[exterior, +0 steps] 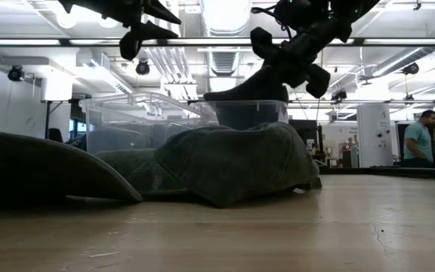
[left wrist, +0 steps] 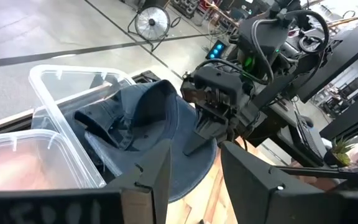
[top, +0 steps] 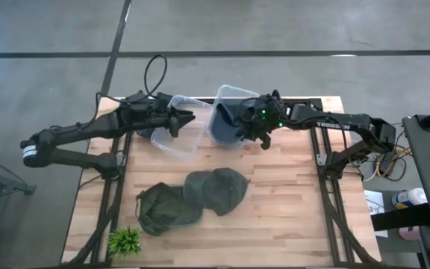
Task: Pick & Place hat
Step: Put the bottom blue cap into the right transparent bin
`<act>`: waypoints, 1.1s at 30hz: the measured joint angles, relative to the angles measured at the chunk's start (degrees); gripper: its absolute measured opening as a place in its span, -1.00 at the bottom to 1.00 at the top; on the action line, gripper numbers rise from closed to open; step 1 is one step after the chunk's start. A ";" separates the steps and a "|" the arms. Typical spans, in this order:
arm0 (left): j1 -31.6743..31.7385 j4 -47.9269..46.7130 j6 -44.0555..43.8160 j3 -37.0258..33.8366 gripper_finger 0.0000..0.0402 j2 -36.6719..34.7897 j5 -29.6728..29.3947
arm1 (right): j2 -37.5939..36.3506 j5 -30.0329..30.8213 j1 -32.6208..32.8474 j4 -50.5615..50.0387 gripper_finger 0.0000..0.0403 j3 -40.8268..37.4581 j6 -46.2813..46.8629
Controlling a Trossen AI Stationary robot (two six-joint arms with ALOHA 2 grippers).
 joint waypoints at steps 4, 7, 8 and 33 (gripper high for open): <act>0.00 -0.03 0.59 0.00 -0.34 0.50 -0.12 | -0.01 0.42 -0.07 0.92 -0.67 0.63 -1.75; 0.00 0.07 1.15 0.00 -0.34 0.97 -0.31 | -0.05 1.15 -0.54 -0.06 -0.58 2.66 -3.50; 0.00 0.09 1.16 0.00 -0.34 1.18 -0.37 | -0.05 1.27 -0.70 -0.64 -0.55 3.37 -4.23; 0.00 -0.10 0.63 0.00 -0.34 1.71 -2.23 | 7.95 -11.09 -2.06 10.67 -0.93 4.00 -9.40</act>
